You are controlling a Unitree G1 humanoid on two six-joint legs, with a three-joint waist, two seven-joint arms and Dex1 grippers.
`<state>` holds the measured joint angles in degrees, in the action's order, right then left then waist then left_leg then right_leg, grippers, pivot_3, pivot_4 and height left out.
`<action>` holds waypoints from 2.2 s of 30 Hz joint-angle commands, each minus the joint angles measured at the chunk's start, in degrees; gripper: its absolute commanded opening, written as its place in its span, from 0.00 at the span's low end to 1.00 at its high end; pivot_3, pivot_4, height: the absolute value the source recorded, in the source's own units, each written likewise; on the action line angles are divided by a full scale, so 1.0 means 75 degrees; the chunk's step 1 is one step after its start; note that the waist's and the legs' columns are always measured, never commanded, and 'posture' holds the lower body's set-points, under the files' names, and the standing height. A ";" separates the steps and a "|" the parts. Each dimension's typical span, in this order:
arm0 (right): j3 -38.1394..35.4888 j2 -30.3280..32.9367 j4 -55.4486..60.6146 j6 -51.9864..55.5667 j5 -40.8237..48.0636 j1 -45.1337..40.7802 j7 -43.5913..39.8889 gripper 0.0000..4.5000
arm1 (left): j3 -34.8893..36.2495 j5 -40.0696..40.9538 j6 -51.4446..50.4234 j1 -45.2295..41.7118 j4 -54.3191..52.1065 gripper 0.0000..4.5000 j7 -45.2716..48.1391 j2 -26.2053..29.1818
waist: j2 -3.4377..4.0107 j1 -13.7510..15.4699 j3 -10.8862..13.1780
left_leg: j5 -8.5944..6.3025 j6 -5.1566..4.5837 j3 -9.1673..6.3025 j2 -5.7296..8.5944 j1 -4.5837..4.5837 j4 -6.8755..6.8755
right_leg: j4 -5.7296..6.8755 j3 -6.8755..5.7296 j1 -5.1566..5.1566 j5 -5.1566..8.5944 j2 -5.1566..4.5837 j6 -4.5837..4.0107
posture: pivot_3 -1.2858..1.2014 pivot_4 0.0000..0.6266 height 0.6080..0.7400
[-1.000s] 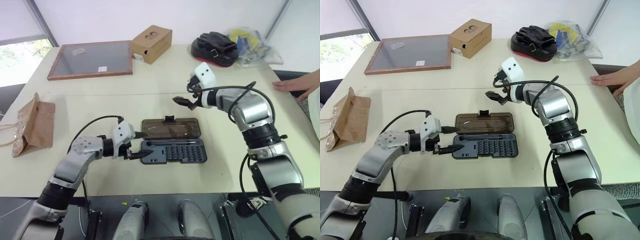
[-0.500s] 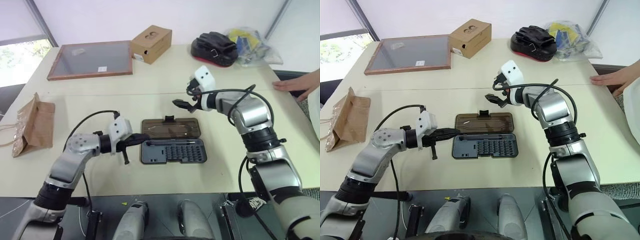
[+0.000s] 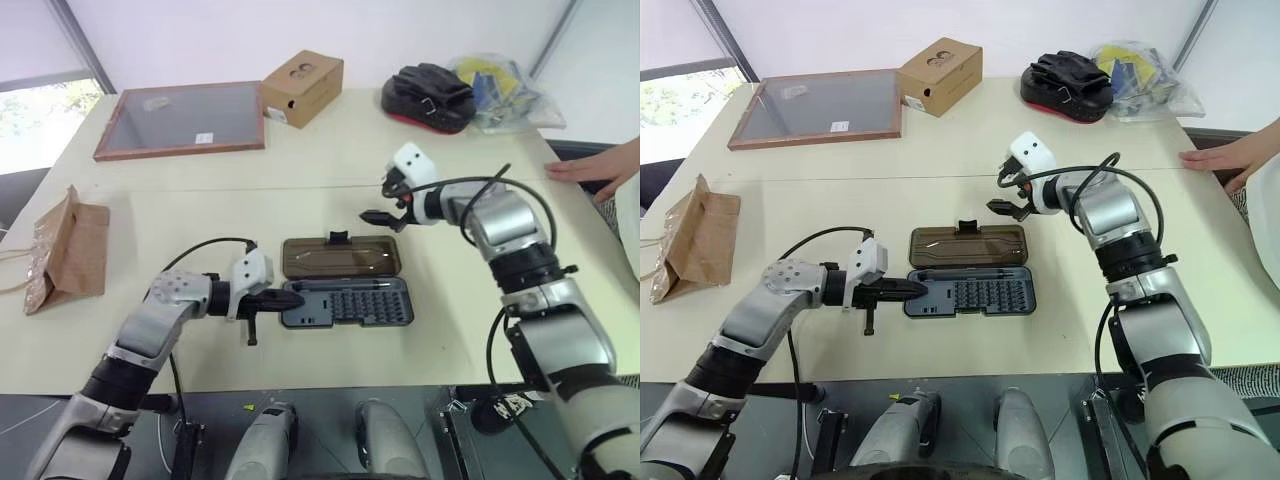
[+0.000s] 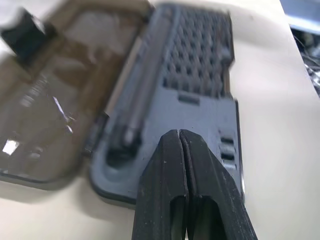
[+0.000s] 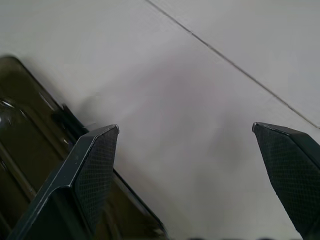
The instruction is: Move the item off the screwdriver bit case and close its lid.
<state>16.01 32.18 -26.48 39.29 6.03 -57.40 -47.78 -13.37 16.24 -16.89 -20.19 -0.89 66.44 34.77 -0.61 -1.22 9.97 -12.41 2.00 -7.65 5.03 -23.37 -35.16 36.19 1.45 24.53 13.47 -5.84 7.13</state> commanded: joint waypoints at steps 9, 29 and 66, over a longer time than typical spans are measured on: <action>0.0463 0.0122 -0.1052 -0.1480 -0.0829 -0.0466 -0.1554 1.00 | -0.0246 -0.0364 0.0438 -0.0085 0.0212 0.00 0.0247 -0.0019 | 0.0000 -0.0009 0.0000 | 0.0000 0.0000 0.0000 -0.0001 0.0001 -0.0001 | 0.0000 0.0001 -0.0001 0.0000 0.0000 0.0000 | 0.52 0.24 1.00; 0.0364 -0.0444 -0.2157 -0.2398 -0.1432 0.0105 -0.1305 0.88 | -0.0177 -0.0479 0.0544 0.0024 0.0096 0.00 0.0105 0.0099 | 0.0000 -0.0008 -0.0003 | 0.0001 0.0002 -0.0003 0.0000 0.0007 -0.0001 | 0.0004 0.0001 -0.0006 0.0000 0.0000 0.0000 | 0.52 0.24 1.00; 0.0685 -0.0778 -0.2879 -0.3204 -0.2177 0.0015 -0.1737 0.54 | -0.0081 -0.0695 0.0794 -0.0130 0.0369 0.00 -0.0223 -0.0043 | -0.0004 -0.0179 -0.0012 | -0.0007 -0.0004 -0.0044 0.0000 0.0139 0.0013 | -0.0006 -0.0002 -0.0149 0.0010 0.0001 0.0006 | 0.52 0.24 1.00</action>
<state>20.05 27.07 -45.27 15.58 -8.78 -57.24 -60.79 -14.46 11.79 -11.55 -21.03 1.68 65.05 34.24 -0.64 -2.56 9.89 -12.46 1.97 -7.98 5.03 -22.32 -35.06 36.15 1.44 23.42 13.55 -5.83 7.18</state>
